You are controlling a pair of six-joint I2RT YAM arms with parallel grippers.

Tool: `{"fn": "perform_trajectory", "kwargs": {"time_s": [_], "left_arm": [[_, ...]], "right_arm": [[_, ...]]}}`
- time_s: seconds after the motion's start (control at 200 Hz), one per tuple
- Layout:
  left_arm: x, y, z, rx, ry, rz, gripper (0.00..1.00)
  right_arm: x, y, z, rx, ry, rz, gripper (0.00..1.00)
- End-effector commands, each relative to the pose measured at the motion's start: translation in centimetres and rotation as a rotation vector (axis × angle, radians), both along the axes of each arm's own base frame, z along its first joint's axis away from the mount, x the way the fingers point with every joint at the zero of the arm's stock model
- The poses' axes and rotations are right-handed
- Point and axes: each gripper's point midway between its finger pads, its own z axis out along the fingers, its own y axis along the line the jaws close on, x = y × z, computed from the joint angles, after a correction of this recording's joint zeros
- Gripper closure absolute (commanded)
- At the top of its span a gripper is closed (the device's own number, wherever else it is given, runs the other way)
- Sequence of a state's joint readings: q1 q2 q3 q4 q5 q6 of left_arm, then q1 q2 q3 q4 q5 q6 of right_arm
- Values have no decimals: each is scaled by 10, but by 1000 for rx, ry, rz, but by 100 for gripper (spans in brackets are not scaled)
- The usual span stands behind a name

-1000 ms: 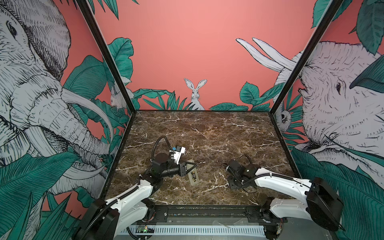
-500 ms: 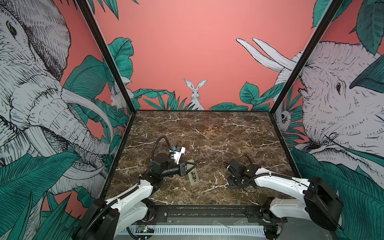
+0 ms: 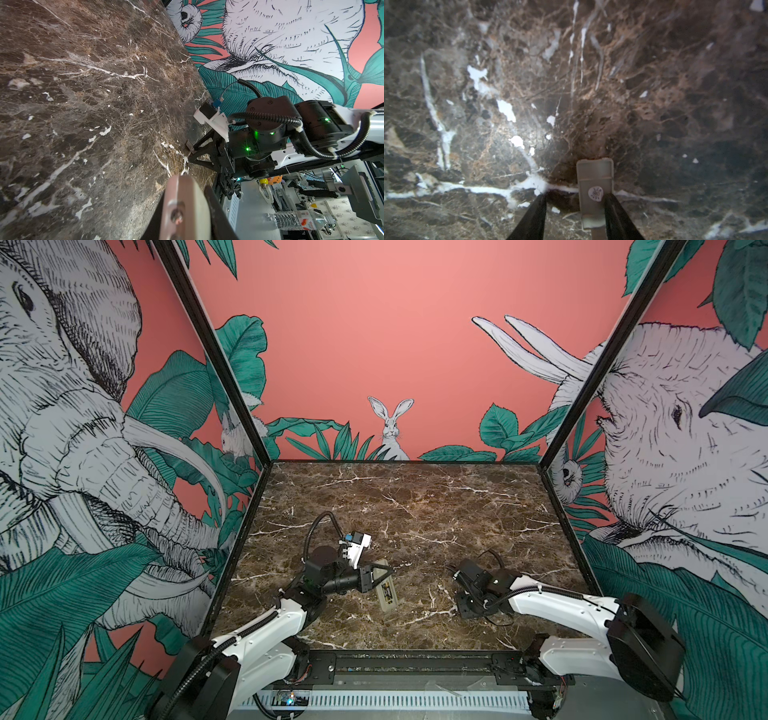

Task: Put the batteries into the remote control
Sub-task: 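Lower the right gripper fingers around the cover's sides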

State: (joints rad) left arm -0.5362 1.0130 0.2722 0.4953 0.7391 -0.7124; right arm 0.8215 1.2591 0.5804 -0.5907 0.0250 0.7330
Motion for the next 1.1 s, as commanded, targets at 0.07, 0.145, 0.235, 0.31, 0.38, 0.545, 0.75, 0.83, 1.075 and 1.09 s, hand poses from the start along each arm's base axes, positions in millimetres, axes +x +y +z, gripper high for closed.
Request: {"fn": "perform_trajectory", "kwargs": {"time_s": [0.07,0.145,0.235,0.31,0.38,0.545,0.75,0.83,1.075,1.09], "left_arm": [[0,-1,5,-11,-26,-5,100],[0,-1,4,-11,-22,-3,100],[0,-1,5,-12,-25,-2,100],[0,0,5,-10,-24,0,100],[0,-1,5,-11,-25,0,100],[1,-1,5,-11,-25,0,100],[1,-1,6,-12,-27,0,100],[1,-1,6,-14,-25,-4,100],[0,-1,6,-16,-25,1,100],[1,-1,6,-15,-27,2,100]], "right_arm": [[-5,-10,-4,-15,6,-23,53],[-5,-10,-5,-12,10,-21,53],[-4,-9,-4,-8,8,-18,53],[-3,-9,-3,-10,1,-17,53],[-3,-10,-4,-12,2,-17,53],[-4,-10,-6,-5,6,-21,53],[-3,-9,-7,16,9,-31,53],[-3,-9,-7,24,10,-36,53],[-5,-11,-10,40,27,-48,53],[-5,-12,-10,39,28,-49,53]]}}
